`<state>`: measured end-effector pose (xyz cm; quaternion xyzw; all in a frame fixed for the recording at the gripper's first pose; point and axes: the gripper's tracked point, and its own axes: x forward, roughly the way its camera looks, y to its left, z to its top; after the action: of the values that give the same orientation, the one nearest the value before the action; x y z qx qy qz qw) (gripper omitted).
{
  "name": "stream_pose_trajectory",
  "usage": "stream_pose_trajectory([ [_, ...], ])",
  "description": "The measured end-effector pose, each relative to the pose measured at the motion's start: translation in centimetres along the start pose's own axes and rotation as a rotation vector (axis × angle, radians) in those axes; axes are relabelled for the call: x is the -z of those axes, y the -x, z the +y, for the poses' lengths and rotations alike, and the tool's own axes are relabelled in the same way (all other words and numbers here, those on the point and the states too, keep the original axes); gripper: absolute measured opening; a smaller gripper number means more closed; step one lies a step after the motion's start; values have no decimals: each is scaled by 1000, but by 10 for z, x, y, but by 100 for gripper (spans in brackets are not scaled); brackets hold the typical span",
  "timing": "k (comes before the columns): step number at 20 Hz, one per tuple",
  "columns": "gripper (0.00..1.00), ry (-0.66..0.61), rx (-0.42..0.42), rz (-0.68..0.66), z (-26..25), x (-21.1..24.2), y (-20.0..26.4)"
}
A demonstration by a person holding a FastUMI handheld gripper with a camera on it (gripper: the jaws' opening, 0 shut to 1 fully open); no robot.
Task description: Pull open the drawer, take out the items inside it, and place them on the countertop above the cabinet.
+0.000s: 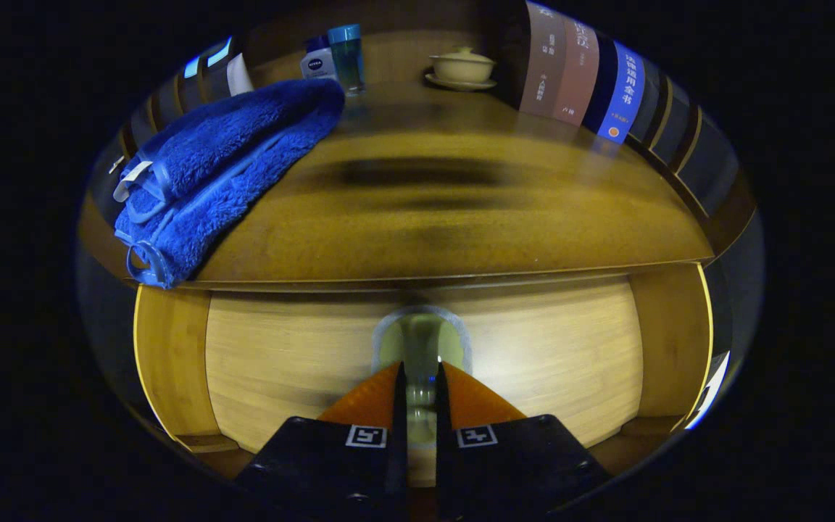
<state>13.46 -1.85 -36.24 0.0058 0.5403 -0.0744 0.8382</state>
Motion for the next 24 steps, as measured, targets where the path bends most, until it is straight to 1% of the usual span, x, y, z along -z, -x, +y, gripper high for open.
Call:
stream_pose_trajectory([
  [1,20,-1,-2,-6,1,1,-6],
  [6,20,-2,-6,-8,0,0,-4],
  [7,20,-7,-18,-12,2,0,-2],
  [9,20,-23,-34,-55,3,-7,6],
  [11,20,-27,-30,-106,-2,-11,22],
  [14,20,-34,-56,-137,-3,-1,45],
  [18,20,-47,-74,-226,-9,2,89],
  [21,20,-77,-86,-311,-12,-17,122],
  [24,20,-83,-95,-401,-10,-55,147],
])
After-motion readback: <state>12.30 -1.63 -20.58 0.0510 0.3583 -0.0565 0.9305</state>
